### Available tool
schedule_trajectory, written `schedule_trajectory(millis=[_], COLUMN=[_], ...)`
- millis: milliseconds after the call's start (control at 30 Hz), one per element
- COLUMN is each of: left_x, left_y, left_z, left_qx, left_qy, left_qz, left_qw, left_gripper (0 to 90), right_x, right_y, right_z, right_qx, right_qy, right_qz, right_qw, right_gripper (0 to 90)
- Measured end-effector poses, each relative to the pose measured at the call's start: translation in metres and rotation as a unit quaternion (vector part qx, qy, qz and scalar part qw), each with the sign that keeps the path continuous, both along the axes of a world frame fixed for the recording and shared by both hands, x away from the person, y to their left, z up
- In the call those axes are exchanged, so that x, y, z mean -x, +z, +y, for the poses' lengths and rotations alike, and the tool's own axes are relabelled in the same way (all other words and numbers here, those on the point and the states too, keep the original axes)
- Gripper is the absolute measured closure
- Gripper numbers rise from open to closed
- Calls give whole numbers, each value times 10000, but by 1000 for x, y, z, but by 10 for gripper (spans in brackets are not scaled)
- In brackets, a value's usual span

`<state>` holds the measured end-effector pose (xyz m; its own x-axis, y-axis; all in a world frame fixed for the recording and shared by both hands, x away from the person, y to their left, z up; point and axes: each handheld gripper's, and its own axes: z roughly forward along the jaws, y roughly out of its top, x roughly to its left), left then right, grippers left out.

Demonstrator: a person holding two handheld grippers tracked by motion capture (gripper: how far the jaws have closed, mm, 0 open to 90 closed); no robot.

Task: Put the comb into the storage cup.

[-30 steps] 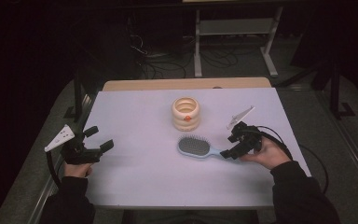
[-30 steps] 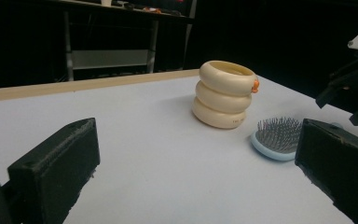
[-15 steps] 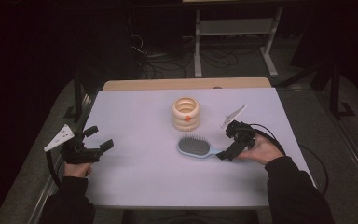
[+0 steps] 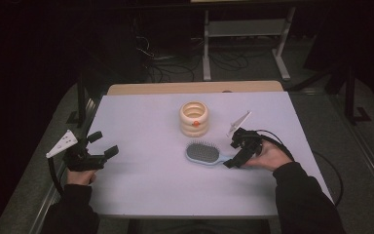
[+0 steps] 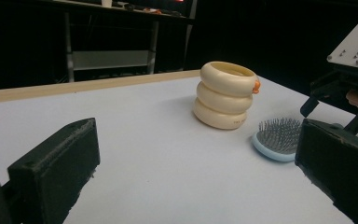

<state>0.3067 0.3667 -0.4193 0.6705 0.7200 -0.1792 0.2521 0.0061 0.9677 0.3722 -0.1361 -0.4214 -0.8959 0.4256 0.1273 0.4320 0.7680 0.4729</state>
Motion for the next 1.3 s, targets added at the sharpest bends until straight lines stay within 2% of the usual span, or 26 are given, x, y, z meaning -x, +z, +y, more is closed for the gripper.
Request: schedule_trajectory(millis=[167,333,467,800,1267,1300], left_x=[0,0,0,0,0,0], left_y=[0,0,0,0,0,0], left_z=[0,0,1,1,0,0], left_qx=[15,19,20,18,16,16], left_qy=[9,5,13,12,9,8], left_qz=[-11,-3,-7,-11,-3,-1], left_qw=[10000,10000,10000,10000,10000,10000], left_gripper=[0,0,0,0,0,0], right_x=[-3,-7,-10,-14,-15,-14], right_y=[-3,-5,-8,-13,-18,-18], right_z=[5,9,13,15,21,21], right_qx=[117,89,164,285,399,409], right_qy=[87,156,221,240,454,465], right_qz=[60,135,177,223,349,294], right_qw=[9999,9997,9995,9991,9976,9976], right_gripper=[148,184,207,285,522,541])
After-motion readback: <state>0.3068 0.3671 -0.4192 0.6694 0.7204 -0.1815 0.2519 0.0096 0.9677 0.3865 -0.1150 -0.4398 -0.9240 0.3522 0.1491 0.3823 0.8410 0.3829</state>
